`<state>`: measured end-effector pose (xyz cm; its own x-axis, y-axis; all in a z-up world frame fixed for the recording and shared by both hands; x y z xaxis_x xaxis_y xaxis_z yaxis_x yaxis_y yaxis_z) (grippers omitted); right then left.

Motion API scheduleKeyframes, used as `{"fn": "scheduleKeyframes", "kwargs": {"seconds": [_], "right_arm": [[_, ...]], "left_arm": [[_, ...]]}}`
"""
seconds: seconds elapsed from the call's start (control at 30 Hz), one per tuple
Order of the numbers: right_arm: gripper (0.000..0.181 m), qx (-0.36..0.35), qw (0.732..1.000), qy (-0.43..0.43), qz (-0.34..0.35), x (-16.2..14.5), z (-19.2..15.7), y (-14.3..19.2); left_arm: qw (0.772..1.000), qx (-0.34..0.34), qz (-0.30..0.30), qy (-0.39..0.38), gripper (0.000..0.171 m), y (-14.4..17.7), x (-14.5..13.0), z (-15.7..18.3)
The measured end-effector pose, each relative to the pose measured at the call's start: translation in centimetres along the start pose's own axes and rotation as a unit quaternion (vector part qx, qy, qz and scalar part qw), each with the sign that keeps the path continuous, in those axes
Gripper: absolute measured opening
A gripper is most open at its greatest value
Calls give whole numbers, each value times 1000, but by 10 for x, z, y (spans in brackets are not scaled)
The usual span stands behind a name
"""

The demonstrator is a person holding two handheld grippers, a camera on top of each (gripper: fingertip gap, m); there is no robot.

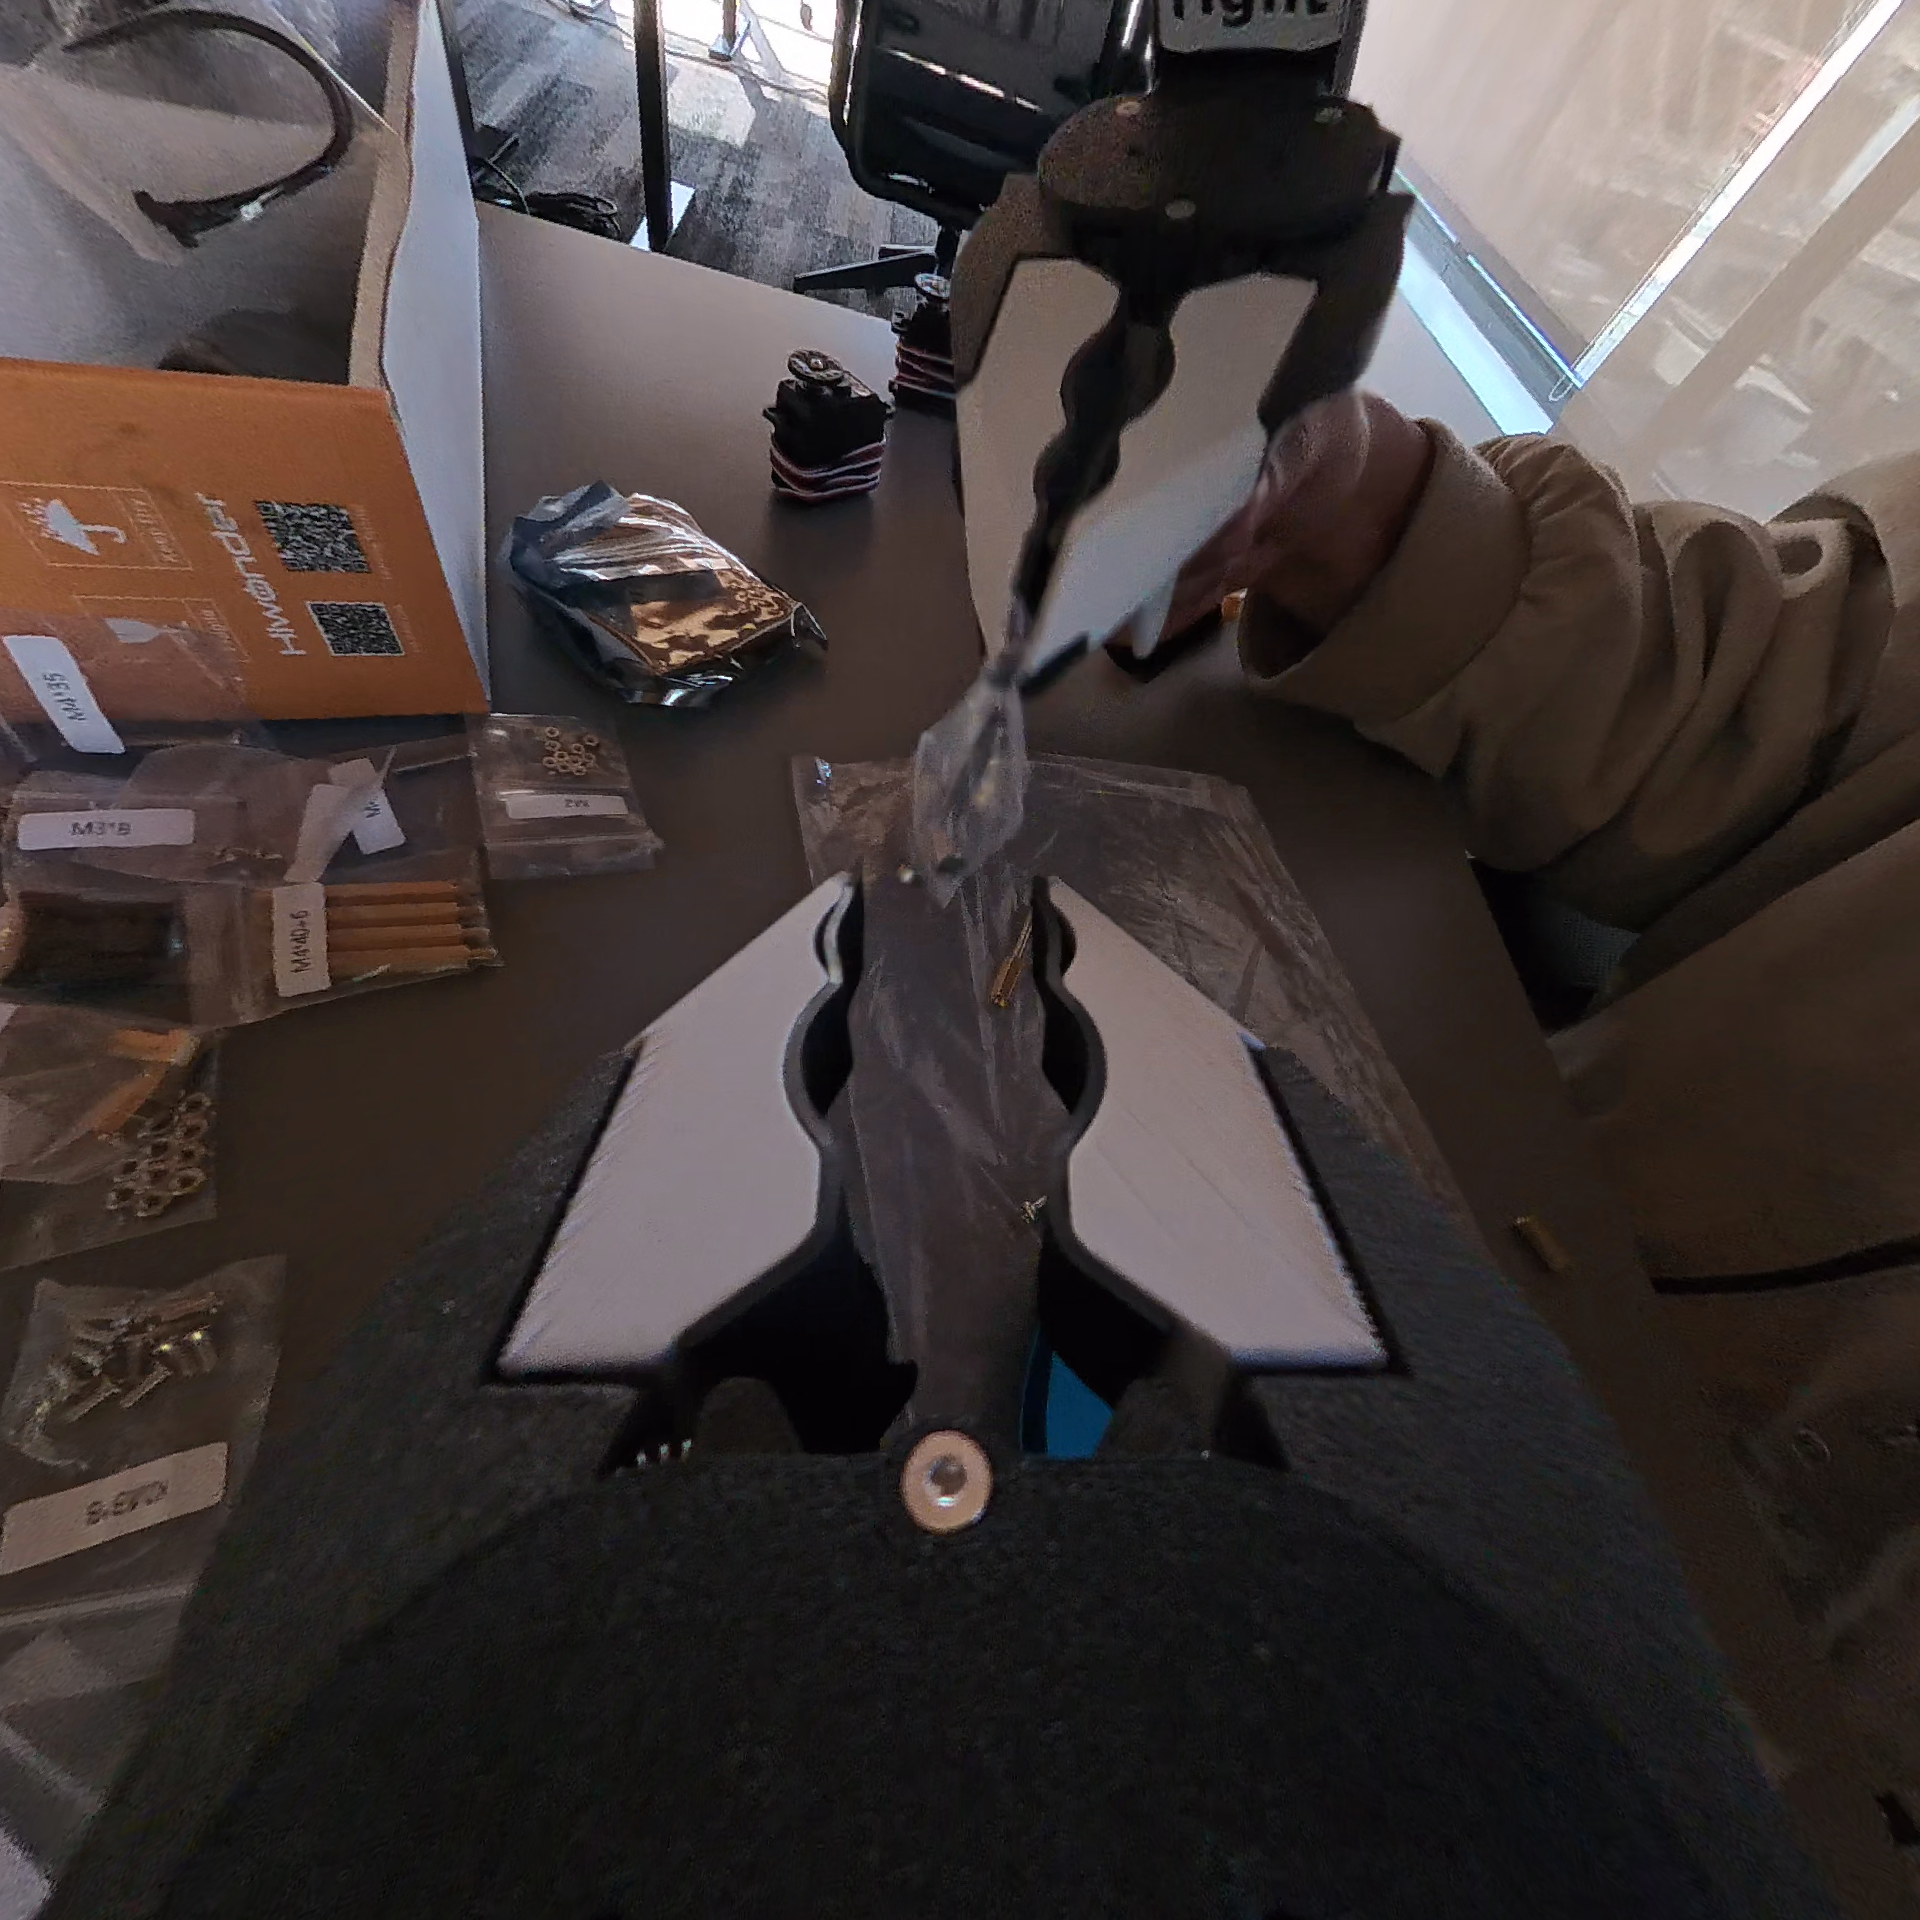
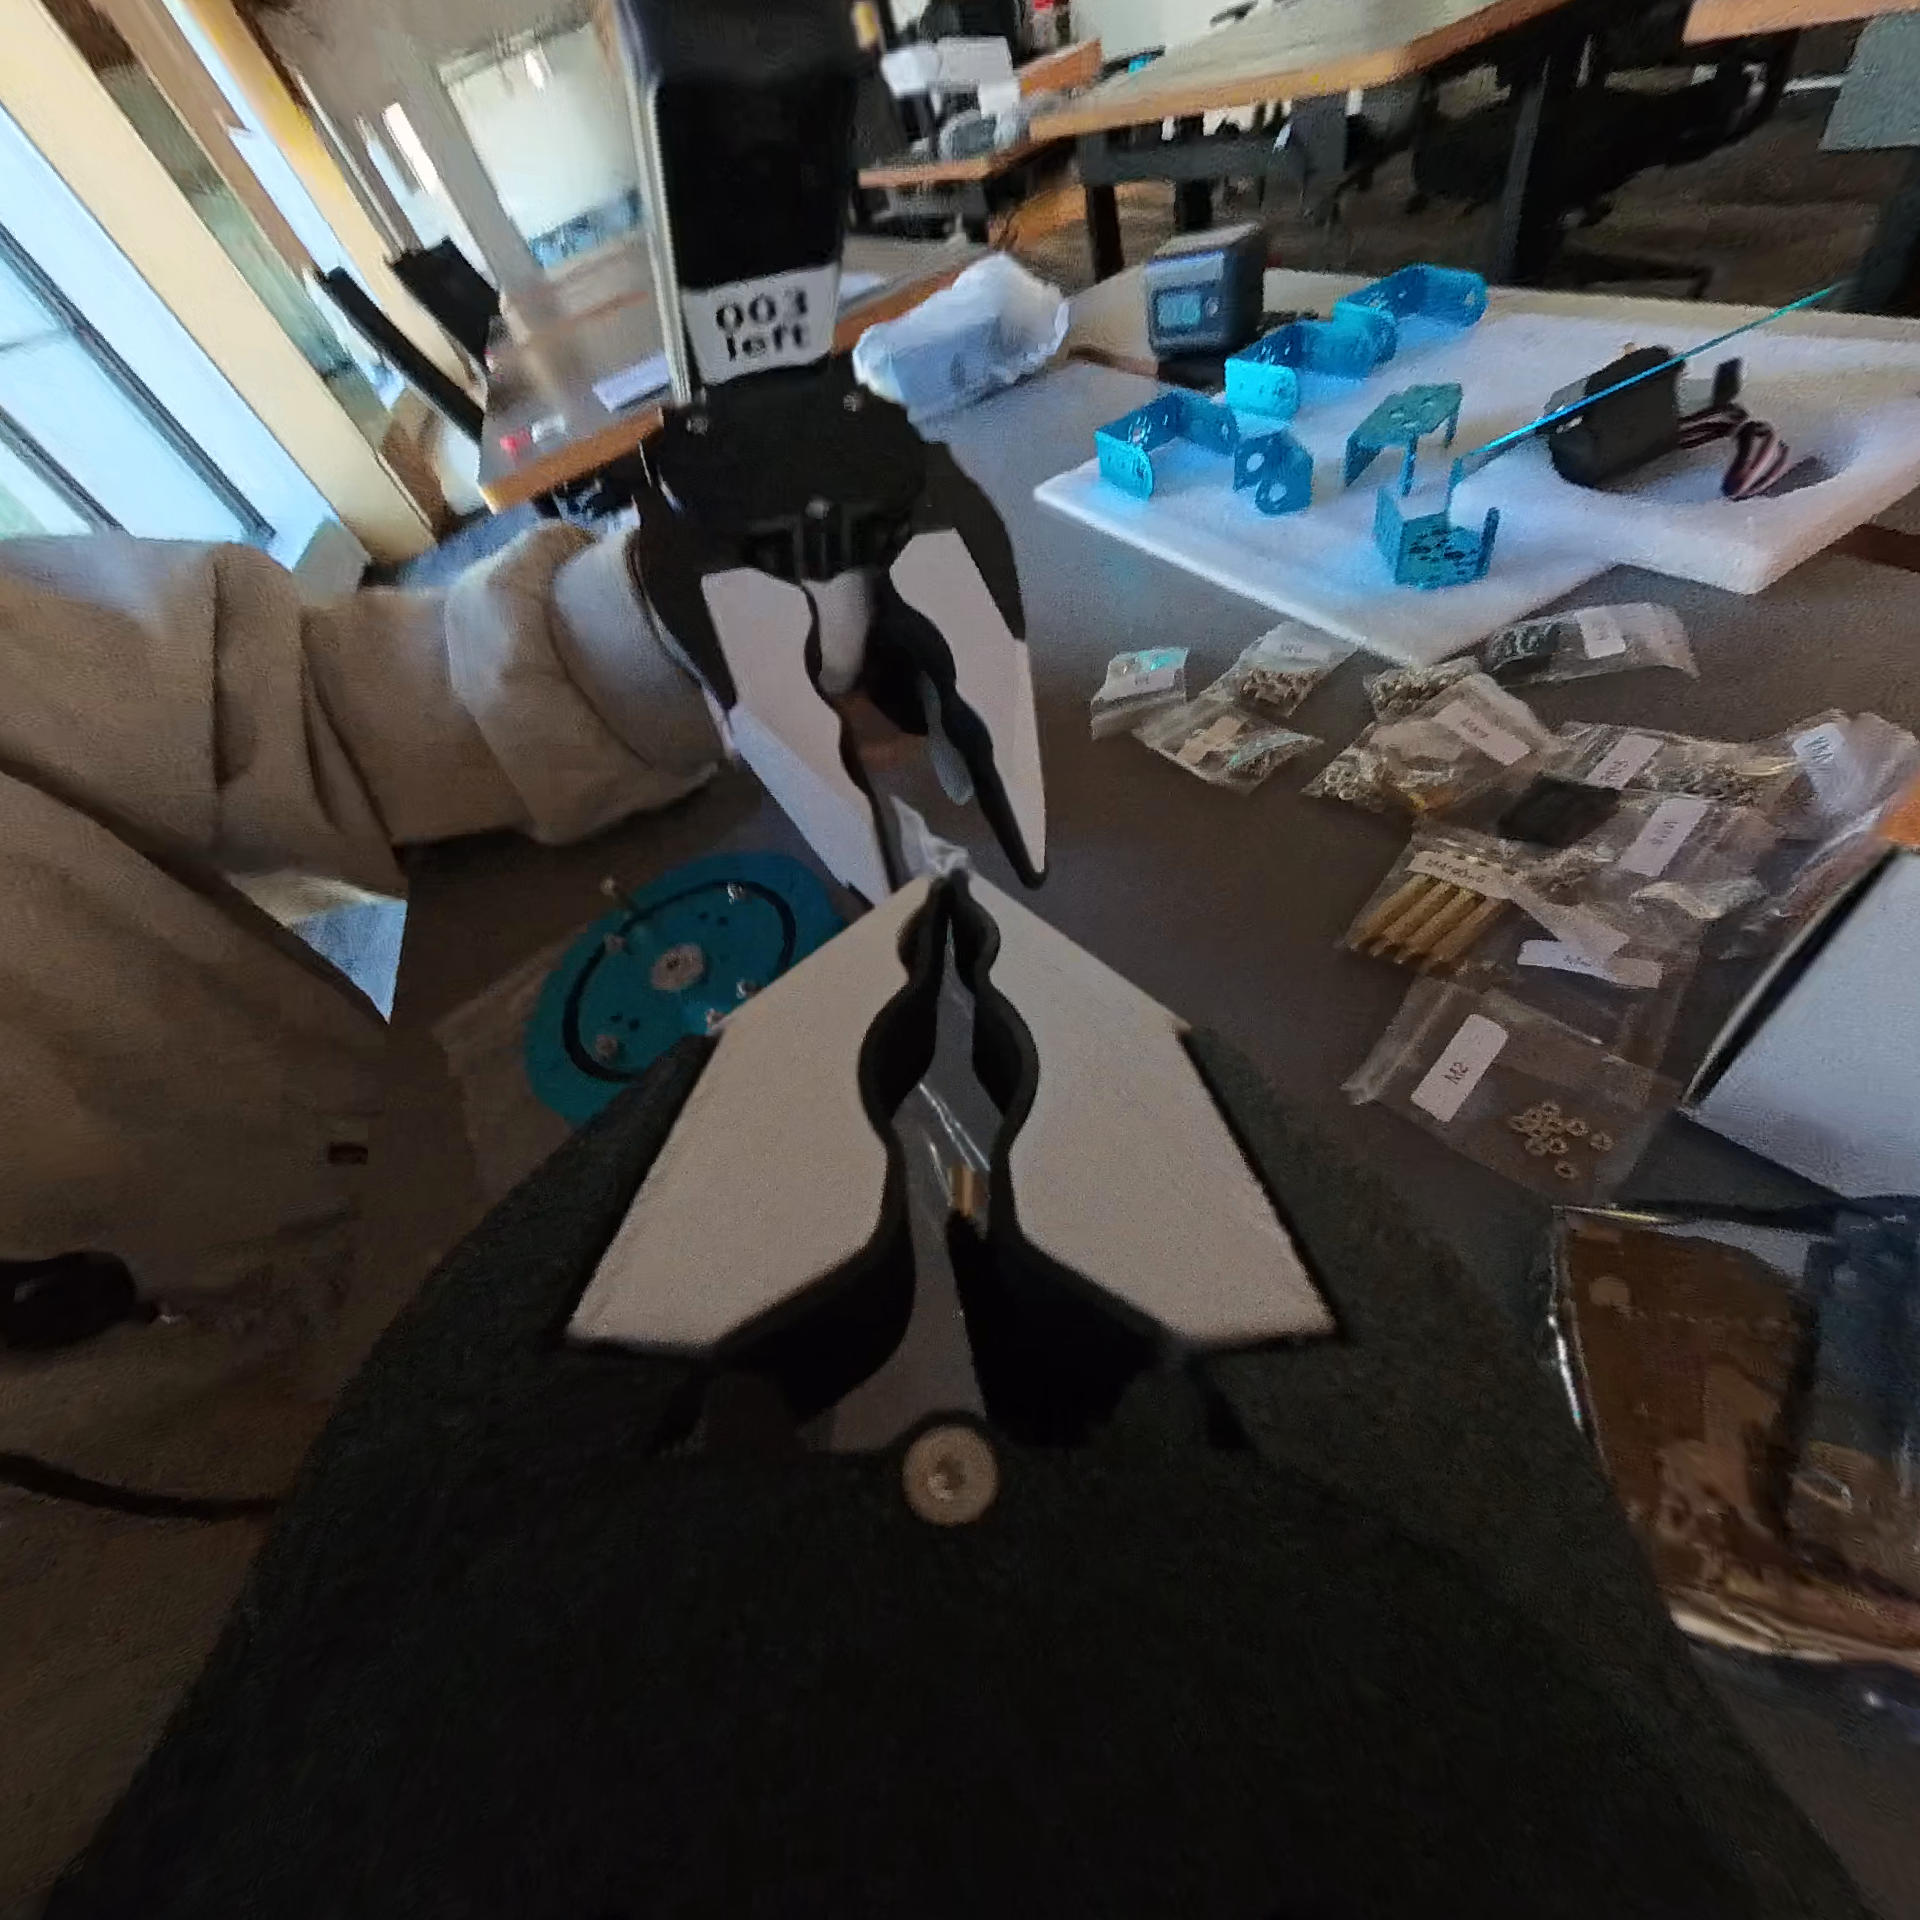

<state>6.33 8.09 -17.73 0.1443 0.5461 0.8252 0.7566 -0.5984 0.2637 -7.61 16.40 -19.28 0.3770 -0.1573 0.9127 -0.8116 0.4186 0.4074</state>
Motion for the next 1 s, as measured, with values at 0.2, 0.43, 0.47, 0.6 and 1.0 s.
{"fn": "scheduleKeyframes", "kwargs": {"seconds": [0.2, 0.43, 0.47, 0.6, 1.0], "right_arm": [[0, 11, 990, -100, 97, 19, 2, 11], [0, 43, 983, -132, 121, 22, -8, 4], [0, 40, 982, -137, 125, 23, -7, 4], [0, 34, 978, -149, 140, 26, -2, 10], [0, 49, 949, -219, 222, 29, 11, 46]], "left_arm": [[999, 30, 35, -19, 33, -5, 4, 0], [994, 53, 94, -20, 11, -6, 10, -1], [993, 54, 98, -28, 8, -5, 11, 0], [992, 34, 117, -20, 7, -1, 14, 2], [993, 33, 110, -43, 6, 5, 24, 9]]}}
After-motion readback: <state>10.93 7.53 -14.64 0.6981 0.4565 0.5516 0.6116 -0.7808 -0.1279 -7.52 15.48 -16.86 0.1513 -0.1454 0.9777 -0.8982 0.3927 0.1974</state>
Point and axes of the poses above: each gripper's, where its closed fingertips meet, y back along the fingers, x out of its top, z = x × y across the jaws, the point moved 8 cm from there along y, back along the fingers, and after that the axes turned 14 degrees about -y, right-handed, at the moved point
